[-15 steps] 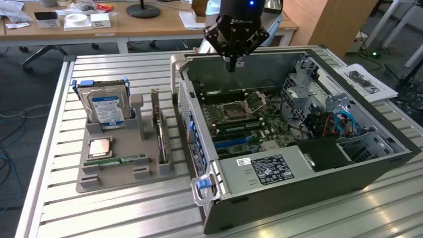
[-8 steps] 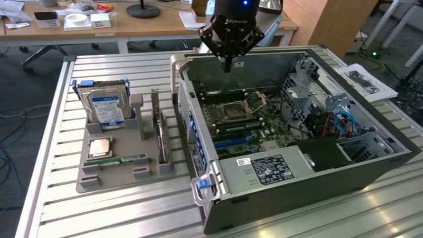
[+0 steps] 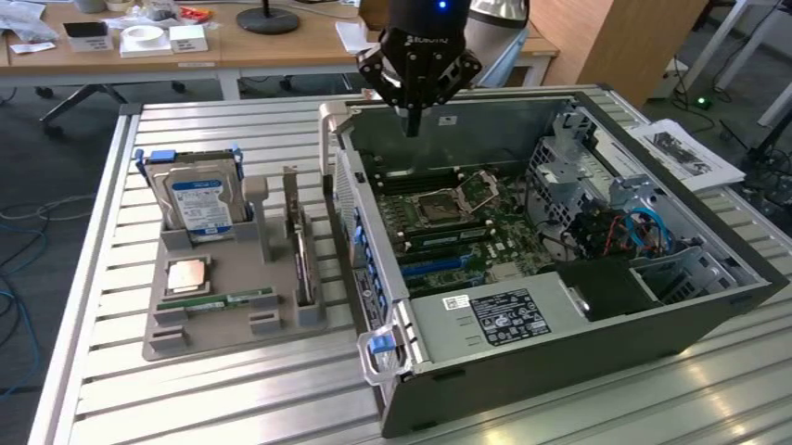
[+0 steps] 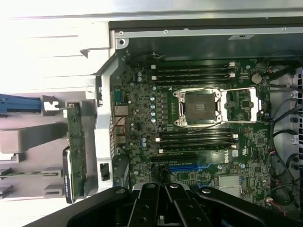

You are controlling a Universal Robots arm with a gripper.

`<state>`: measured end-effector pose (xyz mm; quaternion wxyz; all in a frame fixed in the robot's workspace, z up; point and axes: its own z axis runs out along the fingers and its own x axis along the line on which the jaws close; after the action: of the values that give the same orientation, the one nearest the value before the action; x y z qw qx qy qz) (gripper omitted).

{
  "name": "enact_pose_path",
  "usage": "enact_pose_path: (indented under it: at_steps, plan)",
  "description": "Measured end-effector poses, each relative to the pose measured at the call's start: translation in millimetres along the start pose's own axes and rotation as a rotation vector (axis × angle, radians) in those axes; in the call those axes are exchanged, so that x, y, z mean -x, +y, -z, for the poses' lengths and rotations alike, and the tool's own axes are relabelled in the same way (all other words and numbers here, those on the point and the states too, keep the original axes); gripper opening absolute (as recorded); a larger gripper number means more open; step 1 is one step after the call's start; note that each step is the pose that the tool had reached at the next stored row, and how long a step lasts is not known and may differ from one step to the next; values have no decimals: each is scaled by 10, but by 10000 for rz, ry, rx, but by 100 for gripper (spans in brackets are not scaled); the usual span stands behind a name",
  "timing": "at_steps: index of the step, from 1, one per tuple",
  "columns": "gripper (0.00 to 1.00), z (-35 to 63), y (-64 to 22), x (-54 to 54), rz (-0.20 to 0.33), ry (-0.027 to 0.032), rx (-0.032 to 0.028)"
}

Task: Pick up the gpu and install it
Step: 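Reach for the gpu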

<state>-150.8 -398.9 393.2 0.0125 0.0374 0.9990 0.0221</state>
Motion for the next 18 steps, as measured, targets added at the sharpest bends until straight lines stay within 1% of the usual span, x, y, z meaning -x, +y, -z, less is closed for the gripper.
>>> enact_pose_path:
  at_steps: [18]
  plan:
    - [11,8,-33,-447,-1,0,0]
